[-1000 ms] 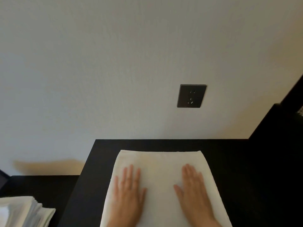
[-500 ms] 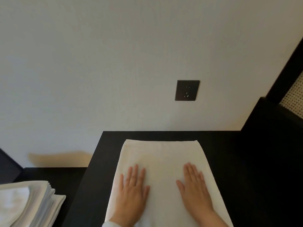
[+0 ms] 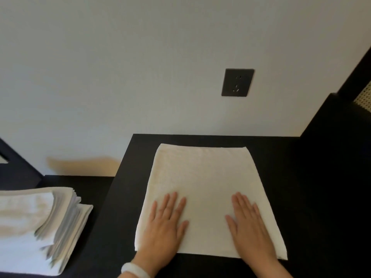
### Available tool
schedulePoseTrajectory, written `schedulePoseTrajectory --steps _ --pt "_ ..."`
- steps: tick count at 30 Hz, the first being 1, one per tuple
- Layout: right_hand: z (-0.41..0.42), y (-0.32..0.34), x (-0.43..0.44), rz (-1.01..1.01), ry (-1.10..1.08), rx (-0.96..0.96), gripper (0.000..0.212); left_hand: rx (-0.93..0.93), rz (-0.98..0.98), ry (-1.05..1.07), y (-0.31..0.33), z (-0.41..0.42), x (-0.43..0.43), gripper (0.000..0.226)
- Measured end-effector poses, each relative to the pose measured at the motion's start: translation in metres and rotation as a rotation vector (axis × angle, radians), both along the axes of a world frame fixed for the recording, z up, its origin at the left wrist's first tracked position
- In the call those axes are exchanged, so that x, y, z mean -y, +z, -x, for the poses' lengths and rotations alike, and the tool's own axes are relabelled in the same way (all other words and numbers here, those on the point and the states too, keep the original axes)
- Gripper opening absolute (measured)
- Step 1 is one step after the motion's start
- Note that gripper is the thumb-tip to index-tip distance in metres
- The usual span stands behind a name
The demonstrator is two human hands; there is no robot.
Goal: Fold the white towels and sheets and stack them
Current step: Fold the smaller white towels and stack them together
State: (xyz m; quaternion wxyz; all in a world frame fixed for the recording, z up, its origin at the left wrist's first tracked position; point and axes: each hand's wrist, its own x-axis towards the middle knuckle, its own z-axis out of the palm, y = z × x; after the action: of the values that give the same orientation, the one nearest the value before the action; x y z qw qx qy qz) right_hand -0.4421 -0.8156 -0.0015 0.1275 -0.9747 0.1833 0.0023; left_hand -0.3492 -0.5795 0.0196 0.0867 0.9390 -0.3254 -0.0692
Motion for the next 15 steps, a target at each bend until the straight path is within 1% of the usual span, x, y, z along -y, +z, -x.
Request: schedulePoseTrajectory --steps 2,4,5,7,8,9,10,11,13,15 --pt "0.016 0.000 0.017 0.056 -0.013 -0.009 0.077 0.077 -0.009 0.021 -0.006 -0.007 -0.023 0.061" --pt "0.026 0.001 0.032 0.052 -0.026 -0.015 0.076 0.061 0.005 0.037 -0.006 -0.010 -0.040 0.060" --pt "0.029 0.001 0.036 -0.001 -0.017 -0.010 0.075 0.034 0.016 0.032 -0.004 -0.012 -0.047 0.061" --pt "0.035 0.008 0.041 -0.238 -0.029 0.039 0.069 -0.071 0.100 0.003 -0.002 -0.012 -0.059 0.064" --pt "0.041 0.013 0.045 -0.371 -0.056 0.101 0.064 -0.157 0.208 0.005 0.001 -0.011 -0.065 0.065" --pt "0.049 0.016 0.051 -0.458 -0.083 0.157 0.062 -0.261 0.339 0.027 0.005 -0.011 -0.071 0.066" --pt "0.059 0.017 0.058 -0.496 -0.088 0.174 0.057 -0.358 0.448 0.050 0.008 -0.011 -0.077 0.063" --pt "0.067 0.017 0.066 -0.505 -0.076 0.157 0.050 -0.428 0.504 0.058 0.010 -0.011 -0.082 0.057" --pt "0.081 0.018 0.075 -0.520 -0.023 0.064 0.039 -0.478 0.467 0.022 0.010 -0.012 -0.091 0.046" --pt "0.089 0.021 0.078 -0.527 0.032 -0.022 0.039 -0.493 0.404 -0.018 0.009 -0.015 -0.096 0.044"
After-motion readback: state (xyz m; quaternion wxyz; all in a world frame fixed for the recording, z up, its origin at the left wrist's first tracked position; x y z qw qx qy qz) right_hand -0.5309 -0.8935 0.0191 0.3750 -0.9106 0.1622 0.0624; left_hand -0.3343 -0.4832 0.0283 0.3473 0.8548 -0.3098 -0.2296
